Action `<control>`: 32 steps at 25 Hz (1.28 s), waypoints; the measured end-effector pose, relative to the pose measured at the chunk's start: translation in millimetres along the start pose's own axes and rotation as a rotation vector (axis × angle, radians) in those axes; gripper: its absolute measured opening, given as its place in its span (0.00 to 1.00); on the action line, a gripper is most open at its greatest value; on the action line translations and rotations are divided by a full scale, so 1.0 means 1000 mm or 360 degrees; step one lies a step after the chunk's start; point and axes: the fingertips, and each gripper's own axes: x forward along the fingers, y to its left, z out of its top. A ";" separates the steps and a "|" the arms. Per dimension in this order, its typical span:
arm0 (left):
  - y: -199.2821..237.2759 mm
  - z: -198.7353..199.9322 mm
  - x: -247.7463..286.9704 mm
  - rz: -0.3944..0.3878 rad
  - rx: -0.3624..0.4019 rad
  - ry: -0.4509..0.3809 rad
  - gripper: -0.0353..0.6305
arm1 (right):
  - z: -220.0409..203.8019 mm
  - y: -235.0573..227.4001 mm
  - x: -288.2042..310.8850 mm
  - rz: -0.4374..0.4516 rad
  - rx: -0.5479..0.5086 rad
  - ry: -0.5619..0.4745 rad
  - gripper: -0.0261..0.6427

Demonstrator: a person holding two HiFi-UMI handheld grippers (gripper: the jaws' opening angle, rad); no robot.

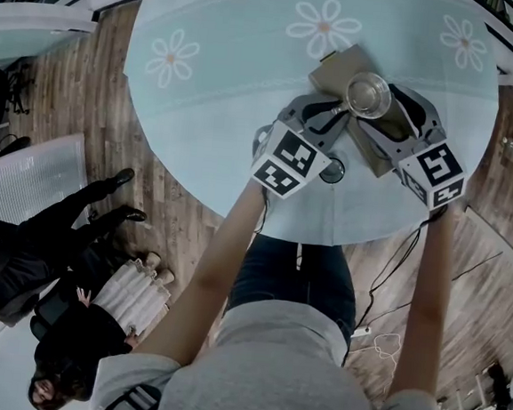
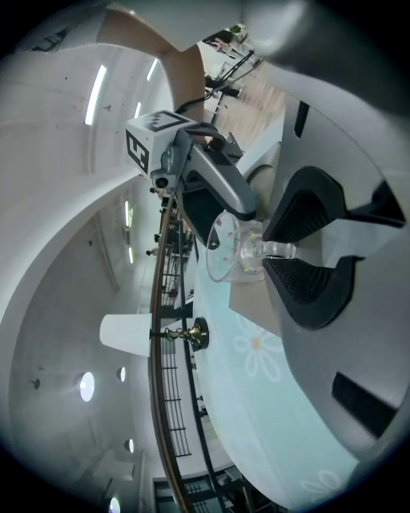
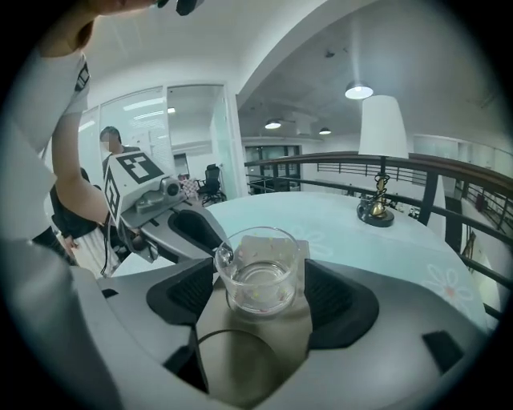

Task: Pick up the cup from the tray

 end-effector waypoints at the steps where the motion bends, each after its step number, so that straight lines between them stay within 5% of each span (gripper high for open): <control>1: 0.000 -0.001 -0.001 -0.0012 0.0015 0.0008 0.16 | -0.002 0.003 0.004 0.0024 -0.0023 0.0028 0.50; 12: 0.000 -0.002 0.000 -0.0009 0.0141 0.0041 0.15 | -0.007 0.000 0.014 0.0011 -0.0070 0.0052 0.50; 17: -0.002 -0.001 -0.006 -0.0019 0.0084 0.0007 0.14 | -0.003 0.005 0.013 0.0014 -0.0023 0.0027 0.50; 32: -0.004 0.007 -0.056 0.0102 0.0171 -0.0045 0.14 | 0.032 0.042 0.007 -0.0015 -0.0051 -0.0065 0.50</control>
